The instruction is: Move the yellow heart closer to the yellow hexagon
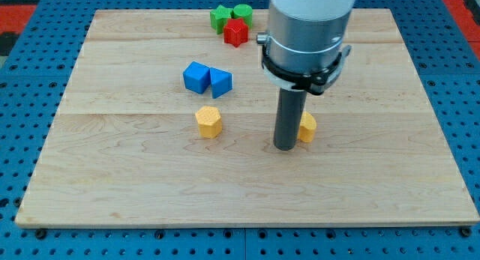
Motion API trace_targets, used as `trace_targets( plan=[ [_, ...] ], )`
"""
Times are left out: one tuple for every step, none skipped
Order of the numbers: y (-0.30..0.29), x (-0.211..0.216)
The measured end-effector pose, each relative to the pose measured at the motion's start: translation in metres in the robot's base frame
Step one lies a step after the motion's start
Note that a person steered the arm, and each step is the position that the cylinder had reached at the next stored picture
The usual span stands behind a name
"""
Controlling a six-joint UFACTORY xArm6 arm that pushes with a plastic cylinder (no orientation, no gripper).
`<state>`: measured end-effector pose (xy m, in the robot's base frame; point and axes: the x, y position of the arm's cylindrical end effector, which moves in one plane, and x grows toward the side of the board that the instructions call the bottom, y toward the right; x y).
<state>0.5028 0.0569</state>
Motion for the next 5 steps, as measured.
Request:
trace_targets(
  plan=[
    [0.036, 0.007],
    [0.098, 0.017],
    [0.132, 0.007],
    [0.11, -0.005],
    [0.085, -0.006]
  ],
)
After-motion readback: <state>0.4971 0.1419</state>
